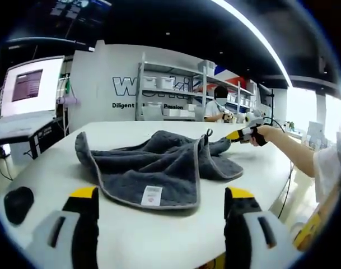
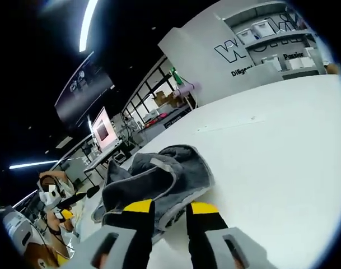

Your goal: Fold the towel on the table until its edges align and the towel forms a compact rectangular stack.

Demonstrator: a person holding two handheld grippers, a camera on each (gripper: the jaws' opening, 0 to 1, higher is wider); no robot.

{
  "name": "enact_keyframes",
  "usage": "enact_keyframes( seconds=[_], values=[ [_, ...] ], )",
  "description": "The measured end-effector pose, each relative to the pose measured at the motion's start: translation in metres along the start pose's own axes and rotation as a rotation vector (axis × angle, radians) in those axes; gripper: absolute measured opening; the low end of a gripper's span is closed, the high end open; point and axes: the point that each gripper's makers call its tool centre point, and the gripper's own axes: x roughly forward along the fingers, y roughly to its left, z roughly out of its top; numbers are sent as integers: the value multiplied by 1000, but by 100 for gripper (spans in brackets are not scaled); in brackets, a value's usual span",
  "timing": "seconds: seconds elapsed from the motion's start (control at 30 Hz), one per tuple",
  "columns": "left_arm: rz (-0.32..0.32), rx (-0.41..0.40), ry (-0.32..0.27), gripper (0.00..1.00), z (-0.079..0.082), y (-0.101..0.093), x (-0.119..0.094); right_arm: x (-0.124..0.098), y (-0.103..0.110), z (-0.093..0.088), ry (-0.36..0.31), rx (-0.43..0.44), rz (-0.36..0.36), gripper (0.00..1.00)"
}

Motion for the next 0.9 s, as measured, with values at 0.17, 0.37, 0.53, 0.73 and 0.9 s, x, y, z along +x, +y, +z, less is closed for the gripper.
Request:
enact_keyframes(
  seconds=[0.17,0.37,0.53,0.73,0.9],
  values=[
    [2,-1,6,98,-1,1,1,-5,-8,9,-36,16,-8,14],
    [4,0,4,98,0,1,1,-5,-6,14,-60,33,-6,7],
    [5,-1,4,97,0,1,0,-8,-2,25,-91,22,-7,3],
    [6,0,-1,97,2,2,-1,-17,10,48,-134,-23,-8,3],
    [3,-5,-2,97,1,1,0,-25,24,72,-166,-70,-9,3]
  ],
)
